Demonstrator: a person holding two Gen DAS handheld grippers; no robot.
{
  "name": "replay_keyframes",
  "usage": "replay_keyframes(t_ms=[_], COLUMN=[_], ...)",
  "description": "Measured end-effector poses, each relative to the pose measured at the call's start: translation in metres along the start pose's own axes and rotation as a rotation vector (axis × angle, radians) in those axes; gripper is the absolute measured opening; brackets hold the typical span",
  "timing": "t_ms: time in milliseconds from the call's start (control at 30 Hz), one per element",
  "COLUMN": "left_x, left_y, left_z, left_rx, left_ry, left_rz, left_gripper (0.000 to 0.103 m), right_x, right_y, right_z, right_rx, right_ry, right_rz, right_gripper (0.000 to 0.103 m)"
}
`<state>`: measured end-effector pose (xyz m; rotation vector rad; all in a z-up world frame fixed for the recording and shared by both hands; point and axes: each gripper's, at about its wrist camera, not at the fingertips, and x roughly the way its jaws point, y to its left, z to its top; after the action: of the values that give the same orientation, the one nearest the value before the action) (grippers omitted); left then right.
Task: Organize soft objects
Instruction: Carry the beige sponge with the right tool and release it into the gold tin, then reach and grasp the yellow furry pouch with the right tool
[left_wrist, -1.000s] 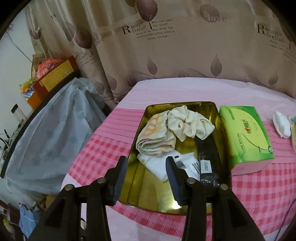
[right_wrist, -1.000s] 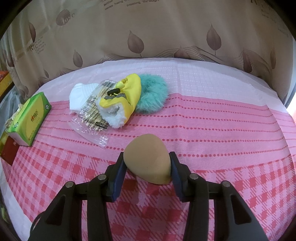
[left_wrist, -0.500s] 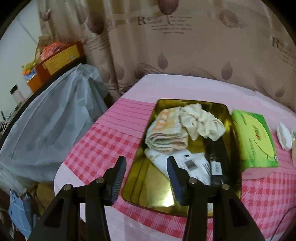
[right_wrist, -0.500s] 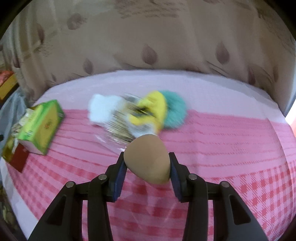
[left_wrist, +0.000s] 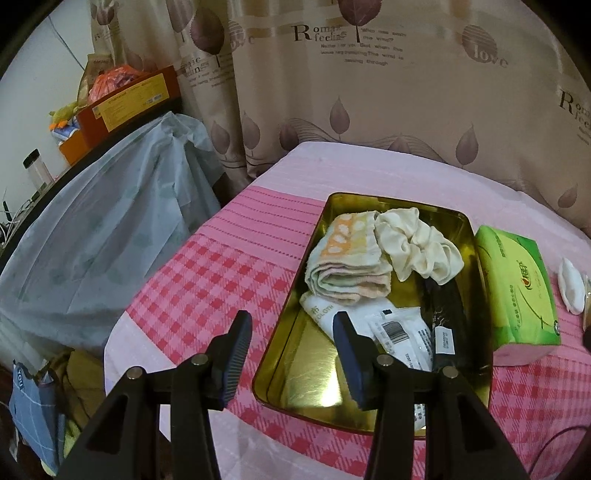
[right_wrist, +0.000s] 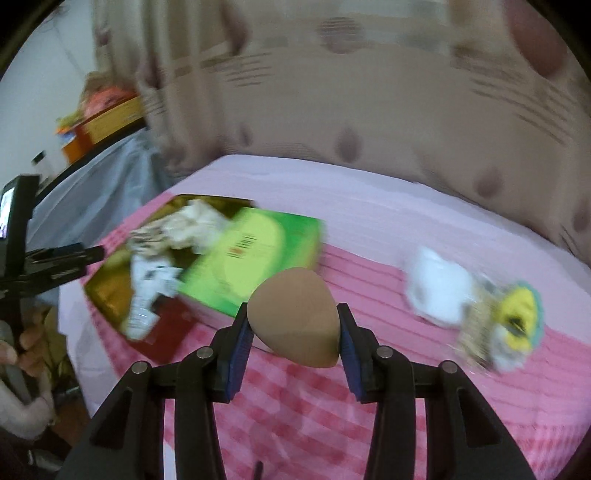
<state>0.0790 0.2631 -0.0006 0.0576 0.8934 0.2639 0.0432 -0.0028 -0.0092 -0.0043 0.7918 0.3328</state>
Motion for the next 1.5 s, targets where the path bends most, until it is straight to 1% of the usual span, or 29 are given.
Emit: replay_keyframes(t_ms=[133, 267, 433, 467, 600, 800, 967, 1033, 1067, 1100, 1167, 1367, 1500], left_x=[0.002, 0.004, 0.009, 0.009, 0.01, 0.01, 0.013, 0.013, 0.013, 0.013, 0.013, 0.013, 0.014], left_y=[0.007, 0.015, 0.028, 0.029, 0.034, 0.038, 0.04, 0.04, 0.039, 0.04, 0.039, 0.035, 0.033], left_z=[0.002, 0.003, 0.003, 0.004, 0.004, 0.005, 0.004, 0.005, 0.005, 0.005, 0.005, 0.004, 0.004], left_rx=[-0.028, -0.067, -0.125, -0.129, -0.146, -0.162, -0.175, -0.174, -0.173, -0.174, -0.171, -0.152, -0.146], left_ry=[0.003, 0.012, 0.027, 0.026, 0.028, 0.025, 0.039, 0.039, 0.039, 0.039, 0.038, 0.032, 0.038], left_rz=[0.011, 0.024, 0.058, 0.064, 0.068, 0.075, 0.061, 0.06, 0.062, 0.061, 0.055, 0.054, 0.054], left_gripper=[0.047, 0.047, 0.047, 0.047, 0.047, 0.047, 0.047, 0.047, 0.047, 0.047, 0.047, 0.047, 0.047], right_x=[0.019, 0.036, 0.058, 0.062, 0.08, 0.1, 0.108, 0.109, 0.108, 0.107, 0.105, 0.084, 0.062], right_y=[0.042, 0.072, 0.1, 0.105, 0.123, 0.13, 0.131, 0.131, 0.131, 0.131, 0.131, 0.121, 0.098], right_z=[0.017, 0.027, 0.04, 0.042, 0.049, 0.054, 0.059, 0.059, 0.059, 0.058, 0.058, 0.051, 0.036], right_rx=[-0.065, -0.111, -0.138, -0.138, -0.165, -0.17, -0.168, -0.163, -0.159, -0.158, -0.159, -0.142, -0.101], right_ry=[0.009, 0.019, 0.037, 0.03, 0.05, 0.072, 0.075, 0.071, 0.068, 0.061, 0.046, 0.008, -0.017], right_rz=[0.05, 0.087, 0.116, 0.118, 0.126, 0.122, 0.124, 0.125, 0.129, 0.133, 0.129, 0.127, 0.118], right_gripper=[0.041, 0.041, 0.041, 0.041, 0.041, 0.042, 0.044, 0.048, 0.055, 0.061, 0.066, 0.066, 0.066])
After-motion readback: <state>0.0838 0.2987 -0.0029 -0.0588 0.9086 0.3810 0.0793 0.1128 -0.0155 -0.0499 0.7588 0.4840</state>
